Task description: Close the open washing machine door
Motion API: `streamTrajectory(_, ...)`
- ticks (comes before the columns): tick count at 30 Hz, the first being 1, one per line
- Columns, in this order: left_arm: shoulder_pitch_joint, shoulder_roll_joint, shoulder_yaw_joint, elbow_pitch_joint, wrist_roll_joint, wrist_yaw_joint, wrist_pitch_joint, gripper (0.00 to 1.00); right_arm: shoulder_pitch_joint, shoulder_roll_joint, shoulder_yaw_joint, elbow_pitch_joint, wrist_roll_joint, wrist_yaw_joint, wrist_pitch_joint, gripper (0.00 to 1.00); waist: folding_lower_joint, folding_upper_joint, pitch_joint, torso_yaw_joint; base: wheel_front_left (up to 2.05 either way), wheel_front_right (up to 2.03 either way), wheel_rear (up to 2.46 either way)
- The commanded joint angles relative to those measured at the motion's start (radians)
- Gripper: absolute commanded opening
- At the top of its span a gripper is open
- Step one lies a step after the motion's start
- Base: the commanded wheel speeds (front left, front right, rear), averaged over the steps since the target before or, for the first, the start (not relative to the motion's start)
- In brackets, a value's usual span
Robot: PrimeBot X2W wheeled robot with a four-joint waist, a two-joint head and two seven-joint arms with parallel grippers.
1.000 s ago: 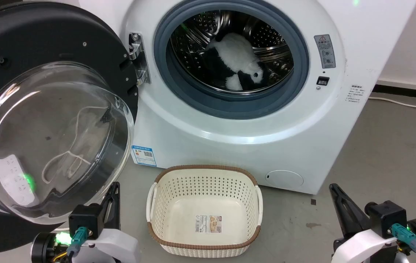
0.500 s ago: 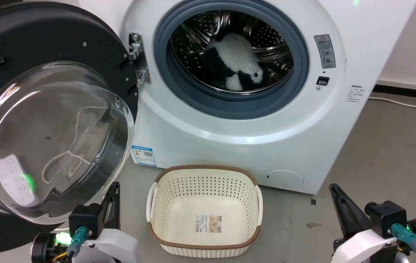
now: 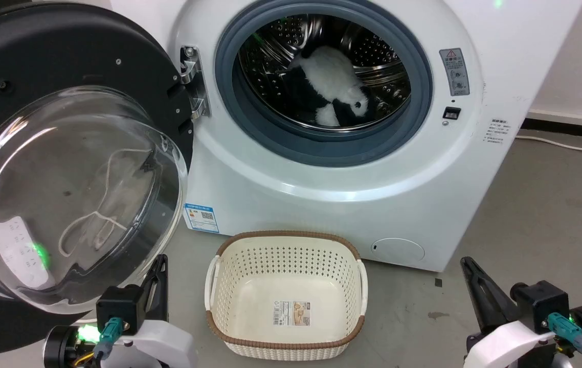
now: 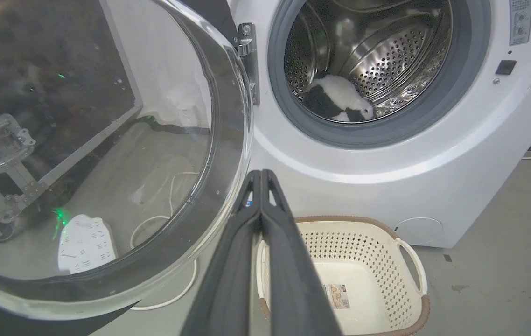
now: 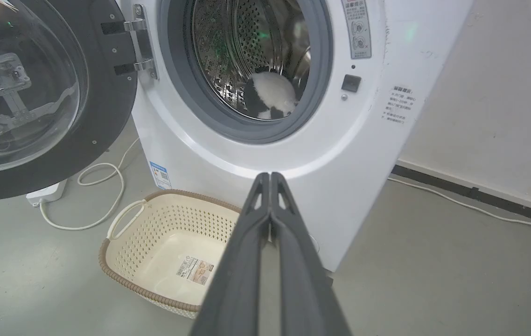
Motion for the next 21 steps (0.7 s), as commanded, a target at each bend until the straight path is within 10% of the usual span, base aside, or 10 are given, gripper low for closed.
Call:
streamTrajectory(1, -0.003, 0.000, 0.001, -0.004, 0.003, 0.003, 0.000, 0.00, -0.014, 0.004, 0.000, -0.005, 0.005, 0.001, 0.000, 0.00, 0.0000, 0.0000, 0.000, 0.000, 0.00, 0.00, 0.00)
streamTrajectory(4, -0.003, 0.000, 0.001, -0.004, 0.003, 0.003, 0.000, 0.00, -0.014, 0.004, 0.000, -0.005, 0.005, 0.001, 0.000, 0.00, 0.0000, 0.0000, 0.000, 0.000, 0.00, 0.00, 0.00)
streamTrajectory(5, 0.000, 0.000, -0.001, 0.000, 0.000, 0.000, 0.000, 1.00, 0.000, 0.000, 0.000, 0.000, 0.000, 0.000, 0.000, 1.00, 0.0000, 0.0000, 0.000, 0.000, 0.00, 0.00, 0.00)
streamTrajectory(21, 0.002, 0.001, -0.008, 0.000, -0.003, -0.007, -0.027, 1.00, 0.005, 0.000, -0.018, 0.007, 0.026, 0.000, -0.027, 1.00, 0.0000, 0.0000, 0.000, 0.008, 0.00, 0.00, 0.00)
